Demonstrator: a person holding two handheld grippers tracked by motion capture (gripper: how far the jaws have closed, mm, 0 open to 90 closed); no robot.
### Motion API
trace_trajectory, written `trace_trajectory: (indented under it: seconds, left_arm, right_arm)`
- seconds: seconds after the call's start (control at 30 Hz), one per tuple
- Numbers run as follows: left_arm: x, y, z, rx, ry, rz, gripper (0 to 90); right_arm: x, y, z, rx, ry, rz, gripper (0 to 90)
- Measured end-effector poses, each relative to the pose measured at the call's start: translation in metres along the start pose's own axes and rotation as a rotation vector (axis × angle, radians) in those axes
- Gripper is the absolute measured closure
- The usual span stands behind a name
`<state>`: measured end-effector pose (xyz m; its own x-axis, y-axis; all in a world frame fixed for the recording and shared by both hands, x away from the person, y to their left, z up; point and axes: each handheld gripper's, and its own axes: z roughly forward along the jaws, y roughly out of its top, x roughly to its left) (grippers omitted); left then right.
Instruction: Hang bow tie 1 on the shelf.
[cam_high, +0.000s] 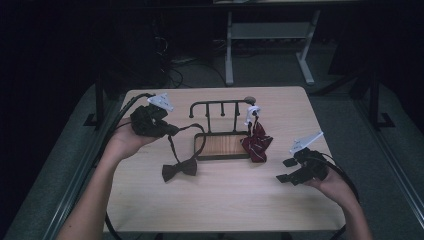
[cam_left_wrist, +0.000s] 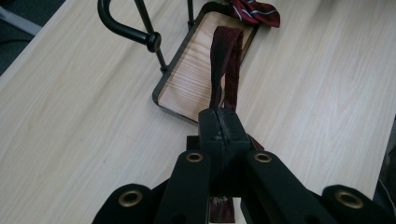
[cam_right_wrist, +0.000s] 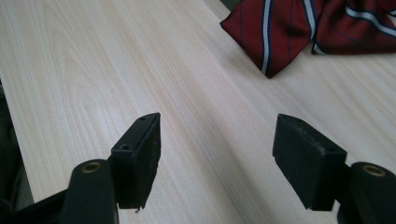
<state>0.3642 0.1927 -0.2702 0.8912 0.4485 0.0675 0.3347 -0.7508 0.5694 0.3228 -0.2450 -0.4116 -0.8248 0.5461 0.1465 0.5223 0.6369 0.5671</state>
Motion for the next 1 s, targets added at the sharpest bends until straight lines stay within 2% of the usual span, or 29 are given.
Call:
trace_trajectory:
  seconds: [0.23,0.6,0.67,1.0]
  left_arm:
    - [0.003,0.006,0.000,-0.003,0.005,0.000,90.0]
    - [0.016,0.012,-0.001,0.007,0.007,-0.020,90.0]
    - [0.019,0.012,-0.001,0.021,0.006,-0.014,90.0]
    - [0.033,0.019,-0.002,0.041,0.006,-0.040,90.0]
  right_arm:
    - [0.000,0.003,-0.001,-0.003,-0.004,-0.003,32.2]
    - [0.001,0.005,-0.002,-0.006,-0.004,-0.010,32.2]
    - [0.001,0.004,-0.002,-0.007,-0.002,-0.009,32.2]
    - [0.000,0.004,-0.003,-0.009,-0.001,-0.007,32.1]
